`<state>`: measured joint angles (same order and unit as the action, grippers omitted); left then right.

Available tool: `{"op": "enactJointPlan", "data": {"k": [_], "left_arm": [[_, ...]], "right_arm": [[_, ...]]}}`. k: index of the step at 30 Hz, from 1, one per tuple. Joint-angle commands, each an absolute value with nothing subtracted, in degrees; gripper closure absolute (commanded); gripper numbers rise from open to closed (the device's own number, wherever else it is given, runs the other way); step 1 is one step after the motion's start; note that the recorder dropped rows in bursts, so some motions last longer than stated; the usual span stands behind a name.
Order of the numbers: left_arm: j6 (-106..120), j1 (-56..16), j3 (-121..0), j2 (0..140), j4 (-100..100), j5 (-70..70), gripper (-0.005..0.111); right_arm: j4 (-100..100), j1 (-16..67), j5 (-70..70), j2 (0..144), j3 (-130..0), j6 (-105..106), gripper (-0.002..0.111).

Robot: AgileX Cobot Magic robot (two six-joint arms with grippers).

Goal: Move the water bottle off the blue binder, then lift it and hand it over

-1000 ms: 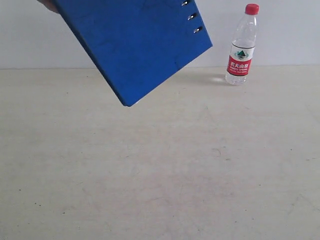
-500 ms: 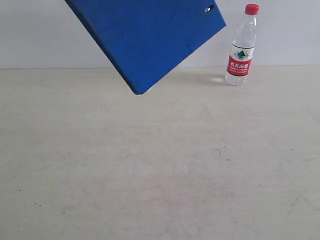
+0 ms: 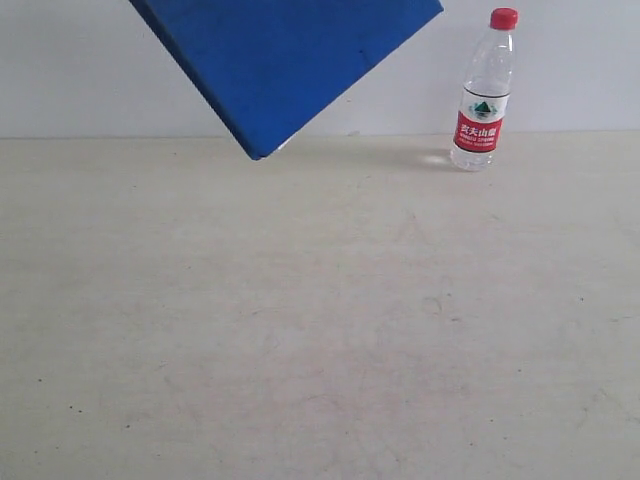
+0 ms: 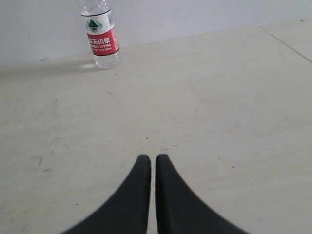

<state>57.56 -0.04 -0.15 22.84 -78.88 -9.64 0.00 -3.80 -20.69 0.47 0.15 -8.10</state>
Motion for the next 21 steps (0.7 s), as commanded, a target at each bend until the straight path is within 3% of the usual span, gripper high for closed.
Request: {"op": "enactJointPlan", "data": {"k": [1,16,21], "left_arm": [[57.35,-0.55,0.0,22.57,-78.59,-9.64,0.102],[57.35,-0.55,0.0,22.57,-78.59,-9.58,0.102],[57.35,-0.55,0.0,22.32,-78.59,-9.35,0.102]], "right_arm": [[-0.61,-0.7,-20.94,0.75,0.0,-10.01,0.107],[0.0,0.69,-21.72,0.63,0.0,-8.49,0.107],[2.18,-3.57,-25.44,0.0,0.0,-8.34,0.107]]}}
